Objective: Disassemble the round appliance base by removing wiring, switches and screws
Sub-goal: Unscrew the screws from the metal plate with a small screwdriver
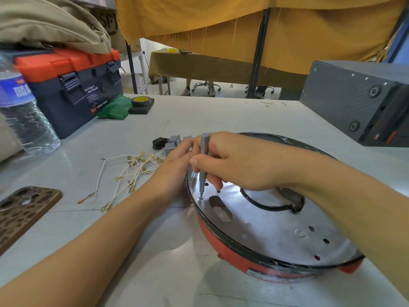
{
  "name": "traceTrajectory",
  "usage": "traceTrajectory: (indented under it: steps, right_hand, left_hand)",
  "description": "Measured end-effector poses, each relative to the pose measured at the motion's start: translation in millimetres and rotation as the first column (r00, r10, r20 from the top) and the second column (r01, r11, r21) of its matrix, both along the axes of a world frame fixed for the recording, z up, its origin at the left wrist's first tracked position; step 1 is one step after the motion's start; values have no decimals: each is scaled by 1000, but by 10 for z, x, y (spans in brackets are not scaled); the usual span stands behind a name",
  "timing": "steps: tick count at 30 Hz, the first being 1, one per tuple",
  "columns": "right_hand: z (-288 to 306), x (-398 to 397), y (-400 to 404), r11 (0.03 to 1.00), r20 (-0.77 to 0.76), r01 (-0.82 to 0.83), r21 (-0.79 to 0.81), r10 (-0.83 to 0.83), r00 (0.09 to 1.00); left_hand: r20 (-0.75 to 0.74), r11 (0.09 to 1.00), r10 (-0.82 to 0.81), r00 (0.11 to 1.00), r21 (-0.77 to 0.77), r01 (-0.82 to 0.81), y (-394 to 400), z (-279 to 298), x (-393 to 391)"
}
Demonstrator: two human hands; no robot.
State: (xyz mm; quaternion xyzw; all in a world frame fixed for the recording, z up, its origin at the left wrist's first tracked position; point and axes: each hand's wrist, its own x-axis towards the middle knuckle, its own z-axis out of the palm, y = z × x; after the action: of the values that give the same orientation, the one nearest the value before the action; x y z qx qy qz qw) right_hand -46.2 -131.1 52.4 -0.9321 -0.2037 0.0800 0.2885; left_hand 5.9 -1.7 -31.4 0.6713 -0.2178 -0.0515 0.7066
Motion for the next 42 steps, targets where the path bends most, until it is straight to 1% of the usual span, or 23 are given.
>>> traceTrajectory:
  steps: [2,4,7,9,11,13,15,16,21,23,26,29,33,38,40,42]
  right_hand:
    - [30,8,-12,1000,-31,-22,-20,21,999]
    - [26,31,-20,999,-49,-27,17,28,998]
    - [-30,56,-38,982,-87,27,185,-10,996]
    - [-71,42,-48,944,-139,69,321,-25,990]
    - [-107,11,-37,909,-150,100,404,-42,988]
    - [-144,-9,-9,915,-46,89,392,-77,996]
    - [-172,-8,20,949,83,74,305,-103,991]
    - [-171,-3,24,962,115,77,260,-110,987]
    - [-143,15,9,988,120,59,142,-77,990]
    - [-144,7,9,993,126,32,116,-46,991]
    - [-111,-23,-39,985,59,-14,169,4,998]
    - [-114,5,-89,979,-17,13,205,-9,1000]
    - [-169,29,-68,969,0,29,246,-30,1000]
    - [-165,-13,-68,899,-66,10,439,21,998]
    - [-182,-13,-52,897,-46,12,441,9,999]
    - [-198,-14,-19,911,11,18,412,-24,1000]
  left_hand:
    - [-2,1000,1,1000,-8,-1,-6,3,-4]
    - [-2,1000,1,1000,-12,-1,-4,10,-6]
    - [-8,1000,-11,1000,-4,11,-9,14,6]
    - [-27,1000,-27,999,-14,26,-11,15,14]
    - [-25,999,-46,999,-8,46,-7,20,9]
    - [9,999,-29,1000,21,29,-7,19,6]
    - [23,999,-6,1000,42,5,-8,14,2]
    - [28,999,6,1000,49,-7,-7,6,9]
    - [51,994,54,997,93,-59,-3,23,1]
    - [17,998,24,1000,49,-25,-15,37,-22]
    - [-56,999,-35,998,-16,34,-36,50,-37]
    - [-69,999,-50,996,-24,49,-28,75,-50]
    - [-83,999,-45,996,-11,44,-22,82,-69]
    - [14,999,-21,1000,50,20,-7,48,-36]
    - [68,997,-12,998,81,7,-5,34,-42]
    - [88,997,-1,996,76,-6,-5,19,-35]
